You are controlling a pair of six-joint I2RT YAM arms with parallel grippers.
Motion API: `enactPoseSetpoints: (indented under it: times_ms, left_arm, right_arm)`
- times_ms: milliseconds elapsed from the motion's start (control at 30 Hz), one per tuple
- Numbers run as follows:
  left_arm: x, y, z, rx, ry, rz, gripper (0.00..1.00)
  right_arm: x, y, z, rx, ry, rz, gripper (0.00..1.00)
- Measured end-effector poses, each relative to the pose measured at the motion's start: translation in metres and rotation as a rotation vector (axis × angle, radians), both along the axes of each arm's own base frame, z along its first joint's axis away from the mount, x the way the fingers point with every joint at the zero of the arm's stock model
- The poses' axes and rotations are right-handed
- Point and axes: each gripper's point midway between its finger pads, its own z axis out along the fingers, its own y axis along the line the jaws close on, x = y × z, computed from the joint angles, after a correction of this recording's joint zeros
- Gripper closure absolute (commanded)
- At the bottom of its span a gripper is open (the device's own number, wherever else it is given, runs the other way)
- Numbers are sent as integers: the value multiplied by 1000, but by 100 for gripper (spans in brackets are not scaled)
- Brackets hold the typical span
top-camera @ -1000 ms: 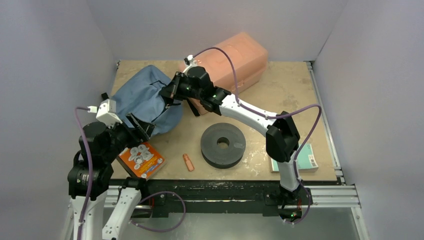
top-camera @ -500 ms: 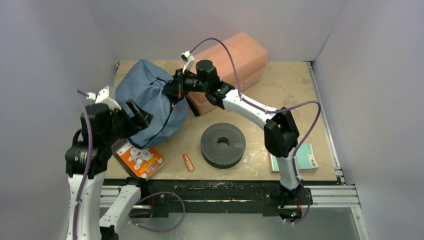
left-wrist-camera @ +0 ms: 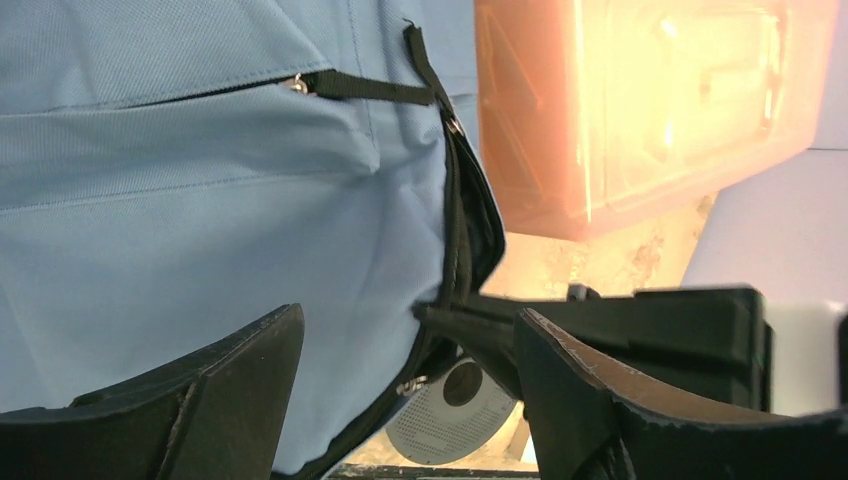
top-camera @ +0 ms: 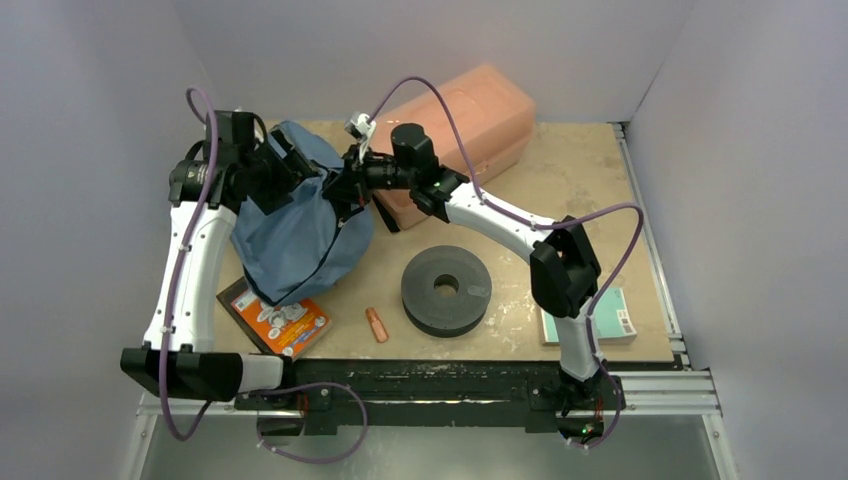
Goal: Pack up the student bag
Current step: Unzip the student bag at the center of the board.
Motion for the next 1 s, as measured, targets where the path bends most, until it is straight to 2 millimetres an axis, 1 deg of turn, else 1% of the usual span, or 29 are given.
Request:
enactPoseSetpoints:
  times_ms: [67,133,200,267,433,500,567,667,700,733,767,800,833,967,1000]
  left_arm:
    - [8,0,-9,-1,33,4,26]
    - [13,-1,-18,-2,62,3,30]
    - [18,-3,-23,-7,80,-8,34]
    - [23,-6,-29,-16,94,-32,35]
    - [27,-17,-39,-44,105,-96,36]
    - [26,-20,-47,-58,107,-113,39]
    - [27,-21,-55,-60,110,-121,46]
    - [29,-21,-59,-53,105,-139,62]
    - [29,-22,-58,-51,97,-149,70]
    - [30,-23,-57,-48,92,-158,82]
    - [31,-24,-56,-50,87,-169,87]
    - [31,-25,-57,-51,86,-177,97]
    - [32,-26,-57,-54,88,-185,100]
    - [34,-27,-60,-52,95,-197,100]
    - [35,-25,-60,-44,95,-192,100]
  right_arm:
    - [-1,0,0,-2,-25,13,100]
    - [-1,-1,-1,-5,-51,18,100]
    - [-2,-2,-1,-7,-70,24,100]
    - [-2,-2,-2,-10,-85,29,100]
    - [0,-2,-2,-15,-126,32,100]
    - [0,-2,-3,-19,-137,35,100]
    - [-1,-3,-6,-29,-140,43,100]
    - [-3,-3,-9,-41,-147,50,100]
    - [-3,-3,-10,-44,-150,52,100]
    - [-5,-1,-10,-47,-154,55,100]
    - [-6,-1,-11,-49,-159,57,100]
    - [-7,1,-12,-55,-163,56,100]
    - [-8,2,-14,-62,-167,51,96]
    - [-5,2,-18,-83,-172,23,71]
    - [-5,2,-17,-85,-172,15,63]
